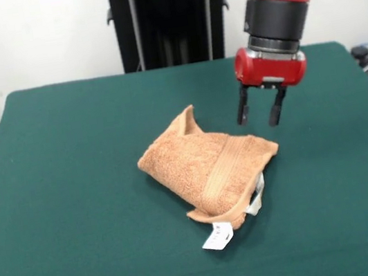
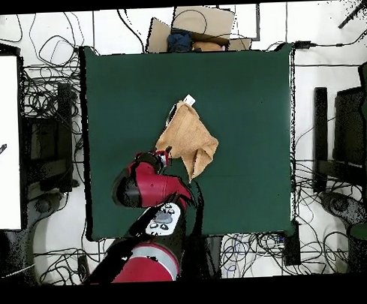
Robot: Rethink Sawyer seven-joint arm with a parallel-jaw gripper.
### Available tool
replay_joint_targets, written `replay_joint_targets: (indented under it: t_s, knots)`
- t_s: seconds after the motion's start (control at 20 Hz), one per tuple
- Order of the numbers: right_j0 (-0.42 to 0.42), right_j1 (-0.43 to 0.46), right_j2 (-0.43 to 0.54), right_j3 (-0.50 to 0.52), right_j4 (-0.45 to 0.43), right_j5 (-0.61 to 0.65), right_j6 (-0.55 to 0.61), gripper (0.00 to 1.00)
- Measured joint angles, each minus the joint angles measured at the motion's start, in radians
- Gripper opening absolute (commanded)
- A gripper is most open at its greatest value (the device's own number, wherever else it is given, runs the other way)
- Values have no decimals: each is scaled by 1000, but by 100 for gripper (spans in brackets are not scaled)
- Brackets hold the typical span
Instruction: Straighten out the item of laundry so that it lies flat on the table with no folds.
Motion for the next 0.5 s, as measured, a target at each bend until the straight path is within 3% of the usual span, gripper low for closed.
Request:
replay_joint_targets:
  t_s: [0.5]
  knots:
    - [17, 17, 0, 0, 0, 0, 0, 100]
